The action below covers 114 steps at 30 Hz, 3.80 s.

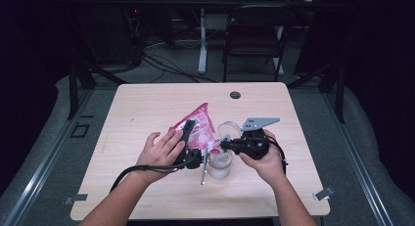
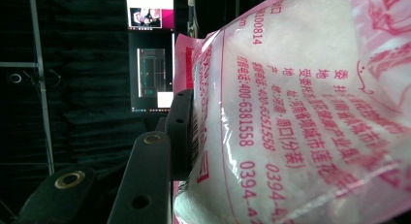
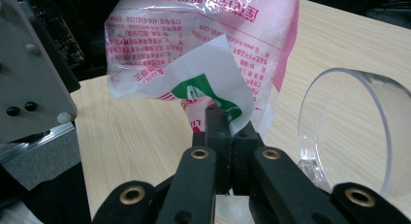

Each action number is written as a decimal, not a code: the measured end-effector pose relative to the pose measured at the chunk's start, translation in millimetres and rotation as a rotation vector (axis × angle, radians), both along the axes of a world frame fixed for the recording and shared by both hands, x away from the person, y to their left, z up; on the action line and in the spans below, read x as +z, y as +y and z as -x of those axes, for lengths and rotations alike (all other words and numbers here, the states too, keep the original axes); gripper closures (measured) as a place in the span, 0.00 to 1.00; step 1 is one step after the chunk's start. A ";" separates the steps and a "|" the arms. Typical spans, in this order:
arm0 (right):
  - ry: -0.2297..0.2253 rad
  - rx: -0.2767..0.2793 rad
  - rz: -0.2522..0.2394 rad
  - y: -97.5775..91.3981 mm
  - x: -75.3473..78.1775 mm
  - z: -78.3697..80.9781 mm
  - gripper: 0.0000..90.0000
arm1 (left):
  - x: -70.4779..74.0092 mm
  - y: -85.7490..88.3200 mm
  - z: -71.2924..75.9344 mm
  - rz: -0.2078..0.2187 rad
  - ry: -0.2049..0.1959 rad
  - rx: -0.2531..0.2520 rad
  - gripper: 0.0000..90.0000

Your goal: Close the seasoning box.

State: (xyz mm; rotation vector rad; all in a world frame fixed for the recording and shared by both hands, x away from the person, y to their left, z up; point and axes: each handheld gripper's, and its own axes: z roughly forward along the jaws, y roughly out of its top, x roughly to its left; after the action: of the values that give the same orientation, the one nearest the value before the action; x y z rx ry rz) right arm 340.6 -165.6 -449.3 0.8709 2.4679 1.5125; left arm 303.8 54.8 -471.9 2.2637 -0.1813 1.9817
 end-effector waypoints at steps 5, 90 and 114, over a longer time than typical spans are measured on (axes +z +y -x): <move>-0.002 -0.004 0.000 0.0 0.1 0.4 1.00 | -0.7 -0.2 -0.3 0.008 -0.003 -0.008 0.74; -0.006 -0.011 0.008 -1.8 0.0 0.1 1.00 | 2.1 -4.1 3.2 0.001 -0.023 -0.027 0.74; -0.008 -0.015 0.025 -2.1 -0.5 -0.3 1.00 | 1.0 -6.6 3.8 -0.007 -0.018 -0.018 0.74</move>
State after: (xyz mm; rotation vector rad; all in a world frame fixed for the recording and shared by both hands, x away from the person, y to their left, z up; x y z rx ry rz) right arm 340.9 -167.7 -449.8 0.8759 2.4632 1.4741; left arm 300.1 48.2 -470.8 2.2411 -0.2105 1.9967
